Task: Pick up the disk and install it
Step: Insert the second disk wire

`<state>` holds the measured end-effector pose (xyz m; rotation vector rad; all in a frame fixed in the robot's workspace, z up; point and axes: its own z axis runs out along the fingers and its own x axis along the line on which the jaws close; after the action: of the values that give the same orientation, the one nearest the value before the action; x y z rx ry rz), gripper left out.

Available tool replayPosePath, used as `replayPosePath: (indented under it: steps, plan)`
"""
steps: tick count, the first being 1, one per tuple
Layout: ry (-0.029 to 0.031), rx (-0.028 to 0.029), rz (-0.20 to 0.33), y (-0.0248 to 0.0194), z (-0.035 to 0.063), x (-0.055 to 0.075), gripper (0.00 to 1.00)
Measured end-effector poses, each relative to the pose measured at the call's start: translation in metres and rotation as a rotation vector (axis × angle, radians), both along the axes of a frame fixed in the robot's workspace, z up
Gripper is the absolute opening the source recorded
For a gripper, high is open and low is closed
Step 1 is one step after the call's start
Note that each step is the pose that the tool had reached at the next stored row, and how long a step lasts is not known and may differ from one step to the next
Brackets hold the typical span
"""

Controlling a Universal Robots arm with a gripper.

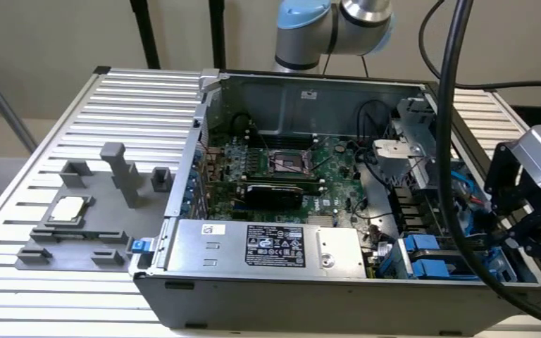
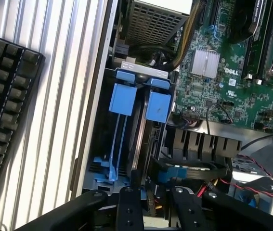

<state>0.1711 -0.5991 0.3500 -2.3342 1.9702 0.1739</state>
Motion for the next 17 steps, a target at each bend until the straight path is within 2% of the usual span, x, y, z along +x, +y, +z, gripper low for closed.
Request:
replayPosePath:
  steps: [1,2,11,17]
  plan:
    - [-0.0002,0.0001,0.000,0.0000,0.0000,0.000,1.00]
    - [-0.0002,0.0002,0.001,0.0000,-0.0001,0.000,0.00]
    - [-0.0003,0.0001,0.002,0.0000,0.0026,-0.001,0.00]
    - [-0.0002,0.0003,0.001,0.0000,0.0034,-0.018,0.00]
